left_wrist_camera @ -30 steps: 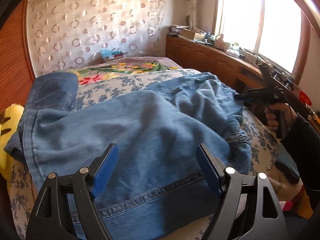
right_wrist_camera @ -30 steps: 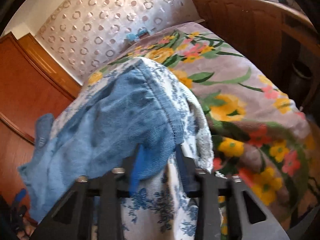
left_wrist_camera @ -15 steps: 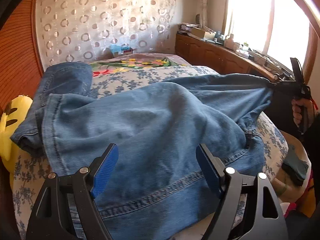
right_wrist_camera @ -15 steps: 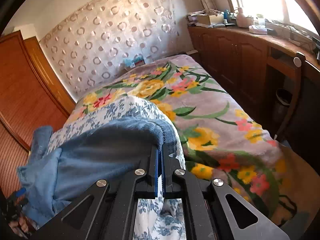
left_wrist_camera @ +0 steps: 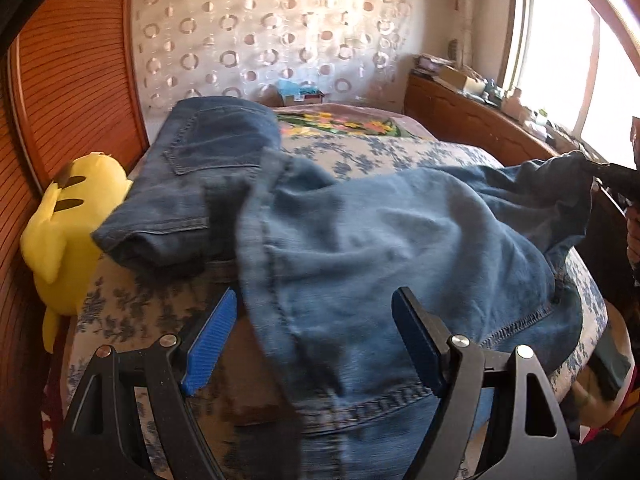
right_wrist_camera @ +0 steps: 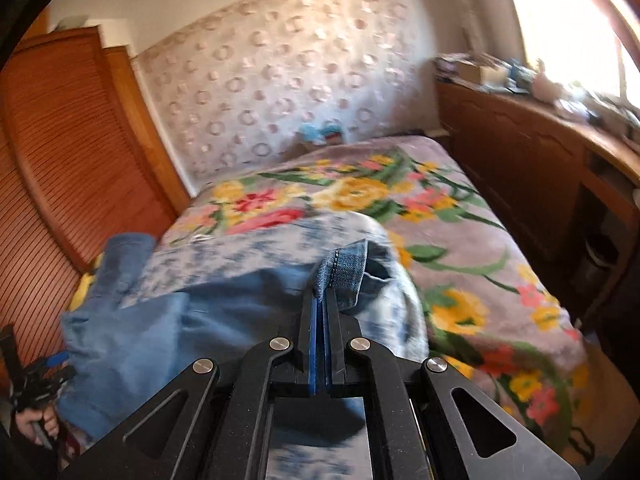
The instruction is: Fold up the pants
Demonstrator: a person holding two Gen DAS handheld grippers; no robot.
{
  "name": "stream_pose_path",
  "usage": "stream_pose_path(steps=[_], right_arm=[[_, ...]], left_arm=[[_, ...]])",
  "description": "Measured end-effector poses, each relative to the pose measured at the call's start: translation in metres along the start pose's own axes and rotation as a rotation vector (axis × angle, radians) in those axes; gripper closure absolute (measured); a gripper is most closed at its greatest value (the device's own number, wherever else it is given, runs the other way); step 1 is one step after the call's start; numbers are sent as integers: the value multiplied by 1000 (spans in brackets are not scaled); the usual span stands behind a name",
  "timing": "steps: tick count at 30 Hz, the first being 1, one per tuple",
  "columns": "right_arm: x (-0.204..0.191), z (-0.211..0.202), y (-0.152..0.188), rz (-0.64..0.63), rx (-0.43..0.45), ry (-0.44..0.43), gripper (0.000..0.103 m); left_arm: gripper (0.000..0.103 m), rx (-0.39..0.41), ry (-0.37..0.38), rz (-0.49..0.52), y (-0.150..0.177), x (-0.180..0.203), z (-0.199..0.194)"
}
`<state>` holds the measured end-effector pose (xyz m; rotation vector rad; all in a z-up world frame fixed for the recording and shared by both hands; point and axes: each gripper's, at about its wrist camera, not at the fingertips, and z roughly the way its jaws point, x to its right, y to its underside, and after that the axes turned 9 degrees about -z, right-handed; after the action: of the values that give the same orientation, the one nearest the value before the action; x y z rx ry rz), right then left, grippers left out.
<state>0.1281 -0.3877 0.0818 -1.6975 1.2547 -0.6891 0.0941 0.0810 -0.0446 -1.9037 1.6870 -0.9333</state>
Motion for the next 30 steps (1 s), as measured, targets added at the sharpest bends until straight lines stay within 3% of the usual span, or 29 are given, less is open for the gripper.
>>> stream_pose_path(steps=[7,13,15,18,23,26,28,30], right_arm=[[-71,9,-13,-149,7,-122,101],[-119,19,-17,-231,8,-213,101],[-132,24,-20,-249,4,-236,101],[-138,30,-22,-272,0,-263,101],[-145,37,-37,-298,14,-312,101],[-157,30,-42,-314,39,-346,101],[-172,27,-49,-332,58,-381,101],[-183,24,-53,-348,71,-423,101]], left_arm=[[26,62,32,12,-29,-9,-8],[54,48,66,5,-58,-13,11],[76,39,78,8,-62,-15,17],[90,47,47,21,-65,-16,20],[94,78,-33,4,-64,-31,12],[94,77,-30,-21,-67,-43,5],[92,71,-16,-33,-68,-47,-2],[83,77,-18,-20,-67,-47,-10]])
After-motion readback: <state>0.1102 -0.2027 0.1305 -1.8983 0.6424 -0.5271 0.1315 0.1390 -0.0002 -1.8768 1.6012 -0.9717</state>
